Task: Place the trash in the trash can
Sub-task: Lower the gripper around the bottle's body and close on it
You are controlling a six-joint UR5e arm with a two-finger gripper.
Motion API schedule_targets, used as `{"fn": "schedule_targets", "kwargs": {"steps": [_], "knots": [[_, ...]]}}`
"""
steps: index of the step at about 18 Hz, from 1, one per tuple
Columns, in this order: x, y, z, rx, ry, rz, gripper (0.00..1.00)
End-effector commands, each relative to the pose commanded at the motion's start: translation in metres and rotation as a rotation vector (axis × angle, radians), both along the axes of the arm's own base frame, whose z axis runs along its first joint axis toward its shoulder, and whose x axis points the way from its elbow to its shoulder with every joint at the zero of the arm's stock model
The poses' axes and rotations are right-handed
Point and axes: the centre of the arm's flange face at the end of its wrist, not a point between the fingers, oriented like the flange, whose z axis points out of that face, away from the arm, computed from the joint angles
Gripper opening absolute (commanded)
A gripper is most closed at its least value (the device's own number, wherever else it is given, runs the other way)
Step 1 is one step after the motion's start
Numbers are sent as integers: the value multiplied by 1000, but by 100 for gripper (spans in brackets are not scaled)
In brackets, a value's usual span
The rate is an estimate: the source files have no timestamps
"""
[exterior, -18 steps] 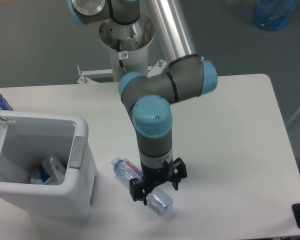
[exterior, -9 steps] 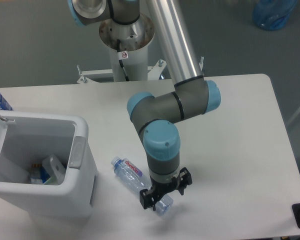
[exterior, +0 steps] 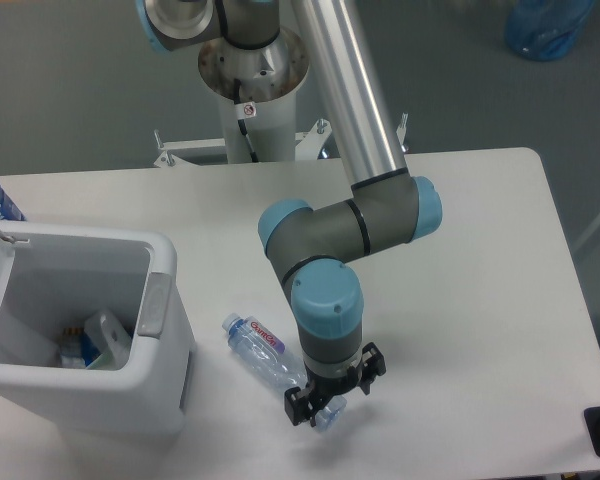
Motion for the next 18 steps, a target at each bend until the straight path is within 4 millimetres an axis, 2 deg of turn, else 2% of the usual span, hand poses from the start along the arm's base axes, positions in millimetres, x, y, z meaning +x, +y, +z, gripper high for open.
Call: {"fn": "schedule_targets", "kwargs": {"steps": [6, 10, 12, 16, 18], "knots": [[1, 0, -22, -27, -20, 6, 100], [0, 0, -27, -33, -24, 6, 100], [1, -1, -38, -45, -35, 6, 100], [2, 0, -38, -45, -35, 4, 100], [2, 0, -39, -48, -37, 6, 95]]}}
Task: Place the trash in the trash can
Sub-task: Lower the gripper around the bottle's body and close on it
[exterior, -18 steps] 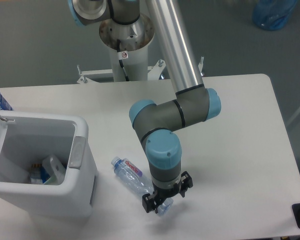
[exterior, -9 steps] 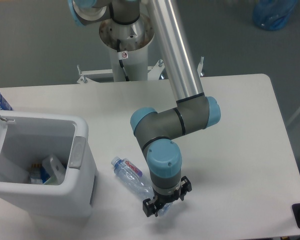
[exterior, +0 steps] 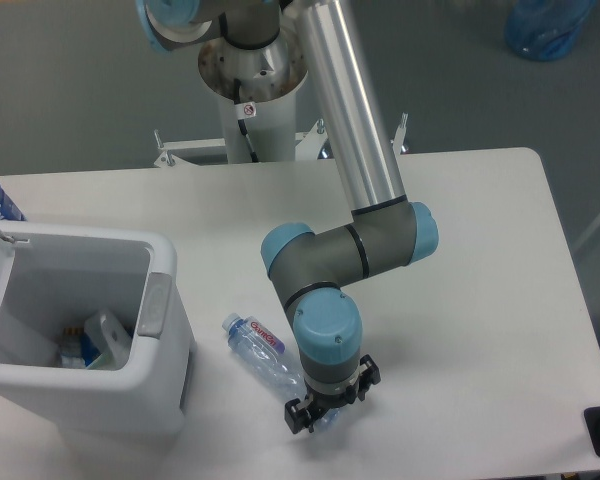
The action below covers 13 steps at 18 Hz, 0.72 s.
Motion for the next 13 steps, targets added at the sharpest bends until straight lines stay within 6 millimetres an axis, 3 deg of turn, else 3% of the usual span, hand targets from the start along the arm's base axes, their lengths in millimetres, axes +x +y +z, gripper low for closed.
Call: {"fn": "schedule_targets", "kwargs": {"steps": [3, 13], "knots": [[0, 0, 1, 1, 1, -1, 83], [4, -1, 1, -2, -2, -5, 74]]}}
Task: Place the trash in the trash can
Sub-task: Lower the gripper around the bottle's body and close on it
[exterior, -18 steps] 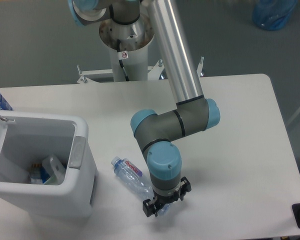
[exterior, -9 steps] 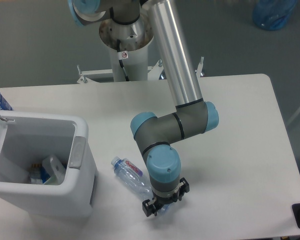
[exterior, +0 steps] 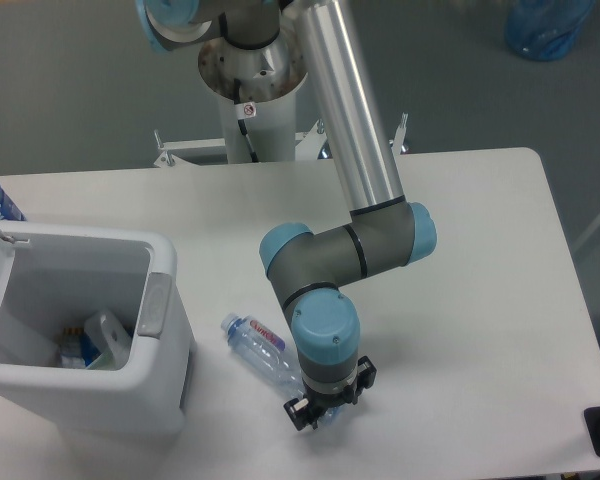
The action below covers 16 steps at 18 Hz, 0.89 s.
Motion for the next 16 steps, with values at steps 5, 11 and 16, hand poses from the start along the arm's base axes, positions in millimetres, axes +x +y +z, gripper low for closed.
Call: {"fn": "schedule_targets", "kwargs": {"steps": [5, 11, 16], "knots": [[2, 0, 0, -1, -1, -2, 69], [3, -1, -2, -4, -4, -2, 64], [3, -1, 0, -2, -2, -2, 61]]}}
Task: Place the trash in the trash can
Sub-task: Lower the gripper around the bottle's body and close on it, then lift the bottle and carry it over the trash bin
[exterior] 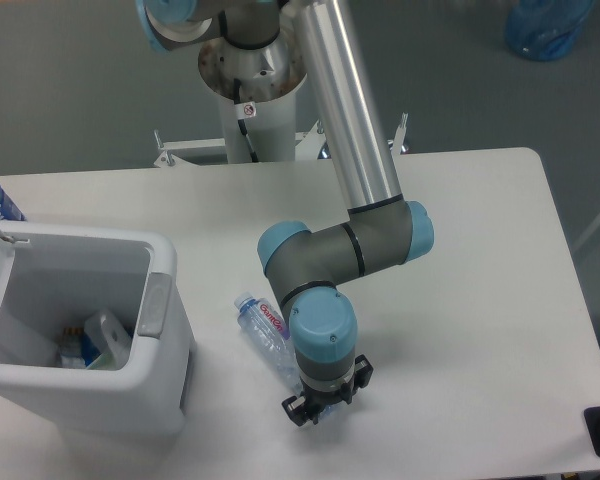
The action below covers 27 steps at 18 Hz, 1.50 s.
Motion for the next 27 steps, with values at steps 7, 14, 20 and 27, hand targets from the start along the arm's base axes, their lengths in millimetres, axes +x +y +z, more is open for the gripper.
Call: {"fn": "schedule_targets", "kwargs": {"steps": [7, 14, 20, 27], "knots": [[0, 0, 1, 0, 2, -1, 58], [-6, 2, 37, 44, 42, 1, 54], [-36, 0, 164, 194, 199, 16, 54], [-30, -17, 312, 390, 390, 27, 54]]}}
